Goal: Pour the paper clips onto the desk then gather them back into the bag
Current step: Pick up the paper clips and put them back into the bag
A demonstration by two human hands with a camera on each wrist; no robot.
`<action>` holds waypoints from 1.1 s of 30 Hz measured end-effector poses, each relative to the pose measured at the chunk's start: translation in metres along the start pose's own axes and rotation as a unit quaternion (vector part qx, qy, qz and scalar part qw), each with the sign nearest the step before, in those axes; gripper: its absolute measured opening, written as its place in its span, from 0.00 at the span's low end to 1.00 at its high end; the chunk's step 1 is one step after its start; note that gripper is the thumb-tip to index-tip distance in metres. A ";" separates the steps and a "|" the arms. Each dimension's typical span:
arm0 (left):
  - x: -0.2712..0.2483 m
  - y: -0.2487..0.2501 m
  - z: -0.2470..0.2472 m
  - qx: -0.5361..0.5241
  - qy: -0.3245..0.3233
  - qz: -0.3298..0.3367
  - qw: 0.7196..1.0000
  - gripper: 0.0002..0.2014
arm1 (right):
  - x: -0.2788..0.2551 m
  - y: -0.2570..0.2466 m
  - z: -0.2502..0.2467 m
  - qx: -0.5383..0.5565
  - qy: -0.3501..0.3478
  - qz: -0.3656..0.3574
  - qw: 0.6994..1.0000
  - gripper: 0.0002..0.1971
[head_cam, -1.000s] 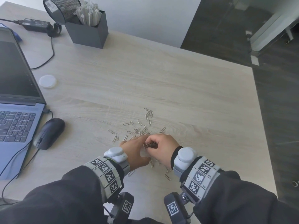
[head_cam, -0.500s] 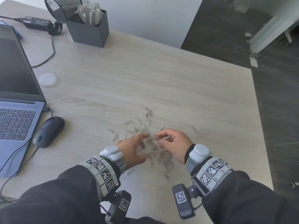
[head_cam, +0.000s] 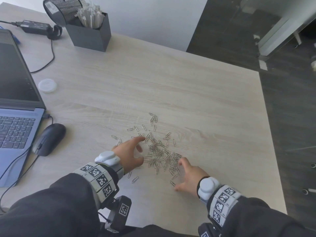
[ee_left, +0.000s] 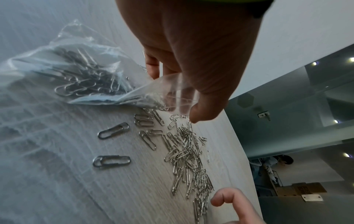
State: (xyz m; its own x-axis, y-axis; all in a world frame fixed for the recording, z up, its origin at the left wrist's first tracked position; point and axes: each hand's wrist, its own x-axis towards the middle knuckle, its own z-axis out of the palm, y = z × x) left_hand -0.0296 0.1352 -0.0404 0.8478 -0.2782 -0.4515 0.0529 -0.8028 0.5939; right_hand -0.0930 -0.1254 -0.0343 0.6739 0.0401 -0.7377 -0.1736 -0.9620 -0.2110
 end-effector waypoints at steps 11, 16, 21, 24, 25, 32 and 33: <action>-0.010 -0.012 -0.011 -0.008 0.021 -0.005 1.000 0.33 | 0.039 -0.030 -0.012 0.107 0.033 0.008 0.994 0.18; -0.012 -0.012 -0.011 -0.013 0.021 -0.009 1.000 0.32 | 0.048 -0.044 -0.014 0.123 0.075 -0.054 0.988 0.13; -0.013 -0.015 -0.011 -0.020 0.021 -0.015 0.999 0.32 | 0.049 -0.032 -0.020 0.141 0.172 -0.076 0.972 0.13; -0.014 -0.017 -0.011 -0.023 0.019 -0.019 0.999 0.33 | 0.045 -0.015 -0.023 0.147 0.212 -0.039 0.965 0.25; -0.015 -0.016 -0.012 -0.023 0.017 -0.018 0.999 0.33 | 0.043 -0.012 -0.023 0.145 0.203 -0.021 0.968 0.32; -0.015 -0.013 -0.014 -0.017 0.006 -0.019 1.000 0.32 | 0.042 -0.035 -0.015 0.105 0.126 -0.034 0.986 0.47; -0.016 -0.013 -0.014 -0.016 0.006 -0.019 1.000 0.32 | 0.042 -0.040 -0.013 0.105 0.121 -0.038 0.986 0.47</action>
State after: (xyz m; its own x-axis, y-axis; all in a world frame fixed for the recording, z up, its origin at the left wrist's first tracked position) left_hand -0.0362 0.1570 -0.0315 0.8508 -0.2423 -0.4663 0.1017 -0.7946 0.5985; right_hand -0.0481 -0.0886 -0.0486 0.8381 0.0203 -0.5452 -0.2437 -0.8802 -0.4073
